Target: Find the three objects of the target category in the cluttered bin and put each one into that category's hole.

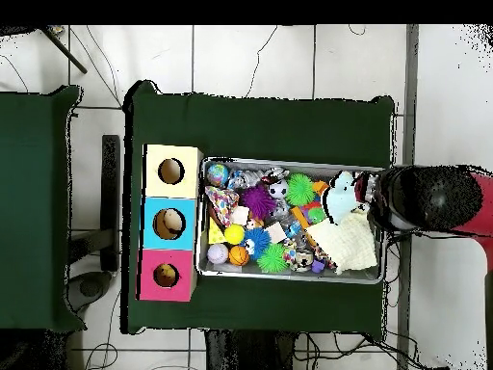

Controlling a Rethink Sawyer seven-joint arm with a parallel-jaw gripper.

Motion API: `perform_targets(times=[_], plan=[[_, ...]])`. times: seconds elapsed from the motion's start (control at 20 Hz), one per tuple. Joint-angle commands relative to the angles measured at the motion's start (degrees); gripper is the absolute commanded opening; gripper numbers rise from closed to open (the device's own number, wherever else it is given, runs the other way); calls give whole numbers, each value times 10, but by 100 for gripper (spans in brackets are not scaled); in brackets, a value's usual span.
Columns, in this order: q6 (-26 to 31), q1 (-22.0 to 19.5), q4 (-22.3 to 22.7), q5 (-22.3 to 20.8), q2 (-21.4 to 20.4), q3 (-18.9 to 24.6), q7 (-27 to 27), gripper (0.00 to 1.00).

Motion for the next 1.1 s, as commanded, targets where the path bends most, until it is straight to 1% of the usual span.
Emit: perform_targets(times=[0.05,0.25,0.55,0.6,0.75,0.85,1.1], plan=[[54,-2,-6,-12,24,33,-154,0],[45,-2,2,-14,22,31,-148,0],[46,2,-3,-20,21,26,-143,0],[44,3,-5,-24,21,26,-146,100],[47,5,-11,-31,22,23,-149,100],[33,4,-5,-33,19,24,-145,100],[23,4,5,-32,17,23,-134,100]])
